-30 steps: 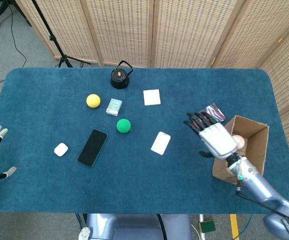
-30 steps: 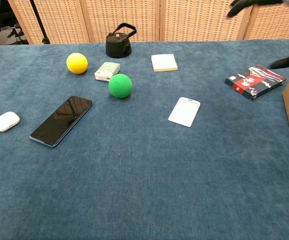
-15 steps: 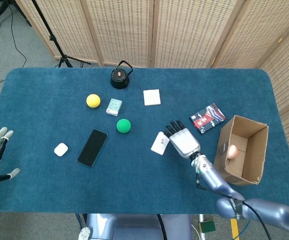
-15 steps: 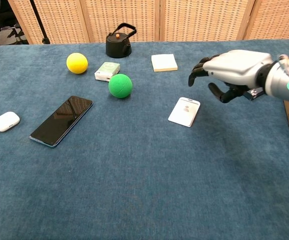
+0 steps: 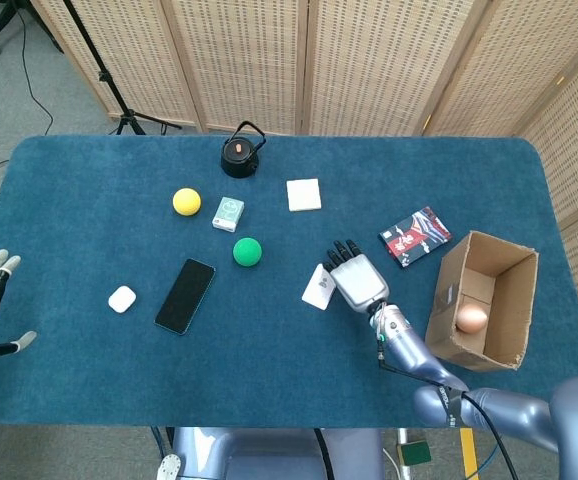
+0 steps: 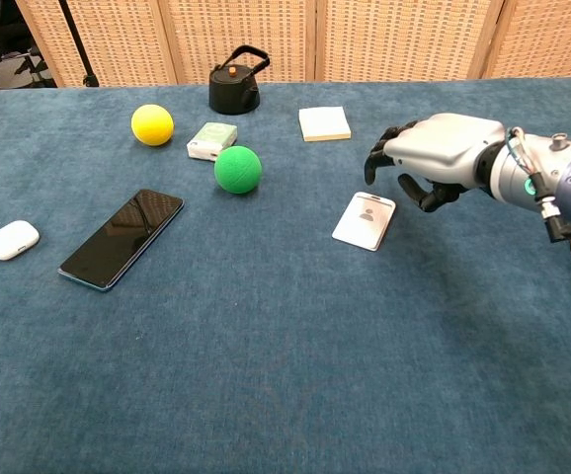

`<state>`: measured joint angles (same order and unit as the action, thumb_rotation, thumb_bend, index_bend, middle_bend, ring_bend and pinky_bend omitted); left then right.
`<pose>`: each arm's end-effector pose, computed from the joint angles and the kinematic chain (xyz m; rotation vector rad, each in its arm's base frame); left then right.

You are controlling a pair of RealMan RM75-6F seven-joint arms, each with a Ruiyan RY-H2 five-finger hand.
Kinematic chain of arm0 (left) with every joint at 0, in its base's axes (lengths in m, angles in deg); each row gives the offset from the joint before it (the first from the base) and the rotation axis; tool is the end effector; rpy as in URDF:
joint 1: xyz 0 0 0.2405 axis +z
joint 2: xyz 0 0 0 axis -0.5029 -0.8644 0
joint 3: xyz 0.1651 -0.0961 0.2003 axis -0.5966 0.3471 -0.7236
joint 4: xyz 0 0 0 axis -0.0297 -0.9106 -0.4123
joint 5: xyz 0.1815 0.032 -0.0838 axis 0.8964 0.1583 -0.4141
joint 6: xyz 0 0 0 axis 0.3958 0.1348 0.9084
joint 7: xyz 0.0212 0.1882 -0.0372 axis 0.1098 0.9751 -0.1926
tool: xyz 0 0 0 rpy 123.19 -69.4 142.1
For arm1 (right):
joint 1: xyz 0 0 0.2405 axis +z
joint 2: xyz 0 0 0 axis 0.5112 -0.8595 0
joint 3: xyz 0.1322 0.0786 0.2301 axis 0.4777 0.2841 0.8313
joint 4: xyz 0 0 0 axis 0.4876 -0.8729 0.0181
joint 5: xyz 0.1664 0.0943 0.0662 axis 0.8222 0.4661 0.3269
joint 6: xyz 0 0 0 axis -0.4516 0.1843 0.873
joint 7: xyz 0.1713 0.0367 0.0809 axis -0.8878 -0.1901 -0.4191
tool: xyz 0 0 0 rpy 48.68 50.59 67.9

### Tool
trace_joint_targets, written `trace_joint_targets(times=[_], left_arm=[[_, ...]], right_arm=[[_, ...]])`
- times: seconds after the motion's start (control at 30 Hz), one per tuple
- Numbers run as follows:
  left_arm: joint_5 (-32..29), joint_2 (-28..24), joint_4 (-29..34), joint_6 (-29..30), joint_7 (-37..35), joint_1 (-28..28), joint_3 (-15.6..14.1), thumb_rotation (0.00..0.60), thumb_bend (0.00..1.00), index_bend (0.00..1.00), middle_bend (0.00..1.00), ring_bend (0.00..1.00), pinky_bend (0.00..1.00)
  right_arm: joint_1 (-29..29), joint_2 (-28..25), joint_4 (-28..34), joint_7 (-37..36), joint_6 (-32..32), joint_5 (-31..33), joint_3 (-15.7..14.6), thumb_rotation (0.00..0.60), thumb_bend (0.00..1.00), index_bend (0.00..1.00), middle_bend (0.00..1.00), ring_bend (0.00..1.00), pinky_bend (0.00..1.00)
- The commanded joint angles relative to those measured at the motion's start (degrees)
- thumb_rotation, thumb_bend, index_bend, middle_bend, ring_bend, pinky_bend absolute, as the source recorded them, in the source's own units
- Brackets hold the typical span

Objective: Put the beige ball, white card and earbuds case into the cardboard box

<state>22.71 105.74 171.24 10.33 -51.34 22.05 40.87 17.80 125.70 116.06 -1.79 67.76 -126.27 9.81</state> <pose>-0.3317 0.2548 0.1855 -1.3875 -0.9099 -0.8710 -0.1450 -0.4160 -0.0566 2.0320 -0.5899 0.6270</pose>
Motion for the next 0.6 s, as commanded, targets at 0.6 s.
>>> trace_joint_targets(times=[0.6], left_arm=[[-1.40, 0.29, -0.48, -1.29, 0.14, -0.54, 0.27, 0.600, 0.00, 0.00, 0.00, 0.00, 0.00]], right_arm=[[2.55, 8.63, -7.16, 6.96, 2.62, 3.52, -0.91, 0.600, 0.88, 0.24, 0.17, 0.04, 0.12]])
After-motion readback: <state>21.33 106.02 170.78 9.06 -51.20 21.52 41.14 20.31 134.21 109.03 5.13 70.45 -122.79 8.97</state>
